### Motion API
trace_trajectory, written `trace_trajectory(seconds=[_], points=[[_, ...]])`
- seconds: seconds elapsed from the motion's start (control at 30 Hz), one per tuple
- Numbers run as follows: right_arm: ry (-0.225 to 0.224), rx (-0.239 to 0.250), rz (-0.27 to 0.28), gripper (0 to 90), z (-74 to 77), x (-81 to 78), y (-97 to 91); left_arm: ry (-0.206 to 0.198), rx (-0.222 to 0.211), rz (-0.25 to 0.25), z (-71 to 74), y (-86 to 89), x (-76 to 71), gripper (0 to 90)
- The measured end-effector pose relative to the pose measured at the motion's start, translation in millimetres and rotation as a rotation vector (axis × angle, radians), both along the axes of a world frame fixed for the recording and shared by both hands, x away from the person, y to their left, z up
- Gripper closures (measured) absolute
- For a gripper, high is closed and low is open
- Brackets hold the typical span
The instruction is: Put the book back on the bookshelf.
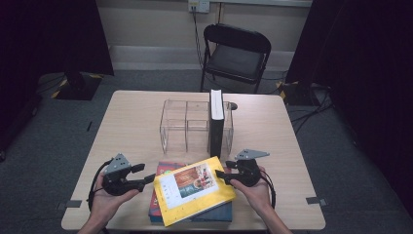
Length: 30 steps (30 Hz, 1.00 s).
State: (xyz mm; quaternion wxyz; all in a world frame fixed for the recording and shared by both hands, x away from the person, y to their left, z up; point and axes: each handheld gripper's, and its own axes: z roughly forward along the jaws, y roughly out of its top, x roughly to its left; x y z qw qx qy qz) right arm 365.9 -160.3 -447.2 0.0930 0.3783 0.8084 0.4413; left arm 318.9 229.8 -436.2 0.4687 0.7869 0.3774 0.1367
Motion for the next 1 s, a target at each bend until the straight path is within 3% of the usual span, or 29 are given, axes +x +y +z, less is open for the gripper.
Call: trace_trajectory(seconds=[0.17,0.3,0.53,0.9,1.0], points=[[0.006,0.015,0.004,40.6,-1.4,0.6,-0.4,0.008,0.017,-0.053,-1.2,-10.8,-5.5,46.5],[0.010,0.017,0.024,40.7,-2.0,-1.0,2.3,0.021,0.058,-0.081,-5.6,-15.2,-5.0,49.4],[0.018,0.034,0.047,41.8,-4.4,-4.5,3.0,0.033,0.063,-0.089,-8.2,-17.8,-4.8,55.5],[0.003,0.008,0.038,42.9,-2.9,-17.8,2.1,0.043,0.015,-0.094,-12.6,-21.9,5.8,63.1],[-0.009,0.002,0.037,44.0,-2.6,-22.6,0.8,0.083,-0.014,-0.084,-12.4,-21.5,9.1,62.8]])
